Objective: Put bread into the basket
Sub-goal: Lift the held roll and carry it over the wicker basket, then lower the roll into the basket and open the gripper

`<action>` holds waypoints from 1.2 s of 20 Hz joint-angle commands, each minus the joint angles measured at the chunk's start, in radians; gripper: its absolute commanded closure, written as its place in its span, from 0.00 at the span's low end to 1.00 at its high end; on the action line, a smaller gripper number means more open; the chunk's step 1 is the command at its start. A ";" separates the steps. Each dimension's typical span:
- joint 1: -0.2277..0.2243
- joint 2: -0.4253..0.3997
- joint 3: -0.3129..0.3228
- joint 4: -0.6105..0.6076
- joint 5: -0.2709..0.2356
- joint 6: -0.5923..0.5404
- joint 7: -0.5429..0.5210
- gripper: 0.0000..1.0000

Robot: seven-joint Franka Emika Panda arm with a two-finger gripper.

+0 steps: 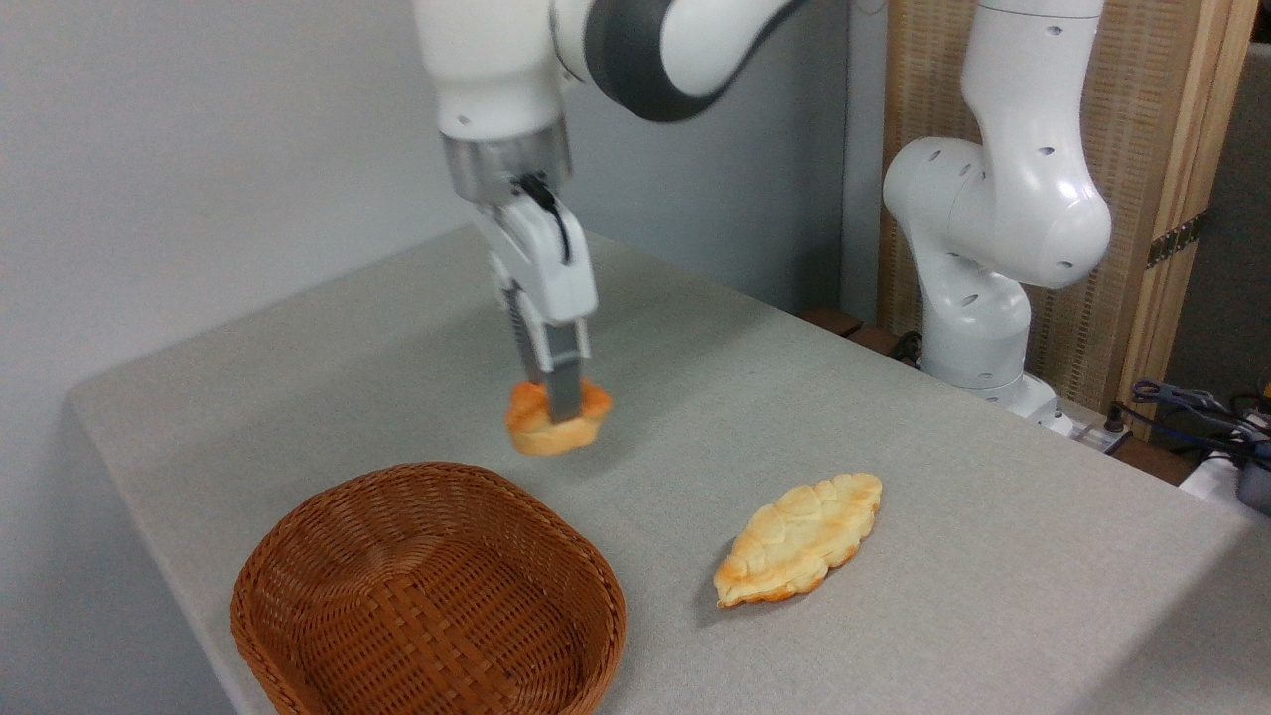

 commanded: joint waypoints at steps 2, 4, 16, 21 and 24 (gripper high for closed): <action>-0.007 0.176 0.008 0.230 -0.007 -0.035 -0.026 0.51; -0.007 0.205 0.008 0.273 -0.007 -0.035 -0.024 0.51; -0.004 0.334 -0.003 0.313 0.026 0.193 -0.015 0.00; -0.004 0.357 -0.004 0.313 0.050 0.238 -0.015 0.00; -0.004 0.362 -0.003 0.313 0.050 0.267 -0.017 0.00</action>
